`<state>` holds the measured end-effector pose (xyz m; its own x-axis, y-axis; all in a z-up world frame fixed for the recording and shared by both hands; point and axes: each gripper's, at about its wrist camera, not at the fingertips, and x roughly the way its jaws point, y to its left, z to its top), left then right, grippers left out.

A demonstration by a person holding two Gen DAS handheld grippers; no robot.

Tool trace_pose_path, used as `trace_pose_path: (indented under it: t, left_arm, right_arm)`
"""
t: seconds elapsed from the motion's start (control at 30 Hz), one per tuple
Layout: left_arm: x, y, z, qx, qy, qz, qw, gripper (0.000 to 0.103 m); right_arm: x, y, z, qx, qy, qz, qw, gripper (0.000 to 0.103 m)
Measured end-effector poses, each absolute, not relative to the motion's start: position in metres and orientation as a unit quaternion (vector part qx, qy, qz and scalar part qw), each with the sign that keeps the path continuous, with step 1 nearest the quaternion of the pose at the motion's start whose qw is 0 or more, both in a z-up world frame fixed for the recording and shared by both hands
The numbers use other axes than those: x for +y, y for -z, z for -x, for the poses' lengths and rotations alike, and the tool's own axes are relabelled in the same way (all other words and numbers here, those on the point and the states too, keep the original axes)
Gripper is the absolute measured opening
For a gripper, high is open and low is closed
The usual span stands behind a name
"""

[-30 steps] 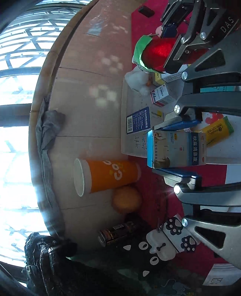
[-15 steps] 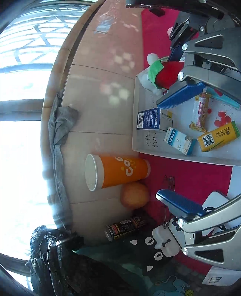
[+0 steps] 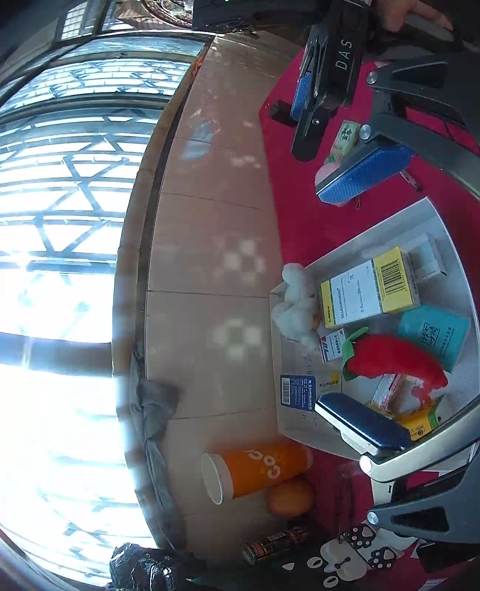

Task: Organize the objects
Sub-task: 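Withdraw both grippers from the tray toward the charger and green snack packet, then grasp the green snack packet with the right gripper while the left grasps the black charger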

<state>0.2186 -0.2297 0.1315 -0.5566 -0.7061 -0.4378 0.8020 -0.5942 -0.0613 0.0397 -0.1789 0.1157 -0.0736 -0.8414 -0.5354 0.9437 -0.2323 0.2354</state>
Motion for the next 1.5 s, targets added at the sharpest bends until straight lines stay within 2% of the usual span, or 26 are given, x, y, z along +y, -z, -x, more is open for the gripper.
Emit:
trace_pose_path:
  t: [0.2, 0.37, 0.53, 0.67, 0.87, 0.9, 0.97, 1.0, 1.03, 1.23, 1.27, 1.3, 1.37, 1.5]
  left_arm:
    - [-0.200, -0.089, -0.153, 0.138, 0.899, -0.252, 0.330, 0.103]
    - [-0.187, -0.056, -0.121, 0.166, 0.900, -0.300, 0.270, 0.103]
    - [-0.176, -0.041, -0.109, 0.178, 0.896, -0.322, 0.250, 0.103]
    - [-0.174, -0.038, -0.113, 0.173, 0.897, -0.325, 0.245, 0.103]
    - [-0.171, -0.035, -0.096, 0.149, 0.900, -0.347, 0.217, 0.102]
    - [-0.171, -0.033, -0.090, 0.147, 0.900, -0.351, 0.211, 0.101]
    - [-0.173, -0.031, -0.079, 0.143, 0.901, -0.357, 0.204, 0.100]
    - [-0.173, -0.031, -0.074, 0.140, 0.902, -0.358, 0.199, 0.100]
    - [-0.174, -0.030, -0.068, 0.136, 0.903, -0.358, 0.197, 0.100]
    - [-0.177, -0.024, -0.041, 0.125, 0.905, -0.369, 0.171, 0.095]
    - [-0.178, -0.022, -0.039, 0.123, 0.906, -0.371, 0.163, 0.090]
    - [-0.178, -0.020, -0.036, 0.121, 0.906, -0.375, 0.156, 0.078]
    - [-0.179, -0.015, -0.031, 0.126, 0.902, -0.389, 0.140, 0.062]
    - [-0.174, -0.016, -0.037, 0.156, 0.905, -0.384, 0.096, 0.057]
  right_arm:
    - [-0.122, -0.108, 0.025, 0.078, 0.757, -0.310, 0.570, 0.091]
    - [-0.120, -0.088, 0.072, 0.075, 0.759, -0.341, 0.550, 0.091]
    - [-0.171, -0.047, 0.086, 0.171, 0.706, -0.375, 0.576, 0.091]
    - [-0.202, -0.019, 0.071, 0.248, 0.673, -0.359, 0.597, 0.091]
    - [-0.218, 0.001, 0.067, 0.290, 0.665, -0.345, 0.595, 0.091]
    - [-0.216, 0.001, 0.066, 0.294, 0.665, -0.338, 0.597, 0.089]
    - [-0.210, 0.000, 0.064, 0.305, 0.666, -0.323, 0.599, 0.074]
    - [-0.205, -0.003, 0.066, 0.302, 0.670, -0.321, 0.598, 0.050]
    - [-0.201, -0.006, 0.070, 0.297, 0.675, -0.323, 0.593, 0.038]
    - [-0.140, -0.011, 0.123, 0.170, 0.712, -0.406, 0.546, 0.038]
    - [-0.127, -0.012, 0.129, 0.145, 0.715, -0.417, 0.542, 0.038]
    - [-0.114, -0.013, 0.133, 0.123, 0.715, -0.425, 0.541, 0.038]
    - [-0.095, -0.015, 0.138, 0.091, 0.717, -0.434, 0.538, 0.038]
    - [-0.073, -0.017, 0.136, 0.054, 0.712, -0.451, 0.535, 0.038]
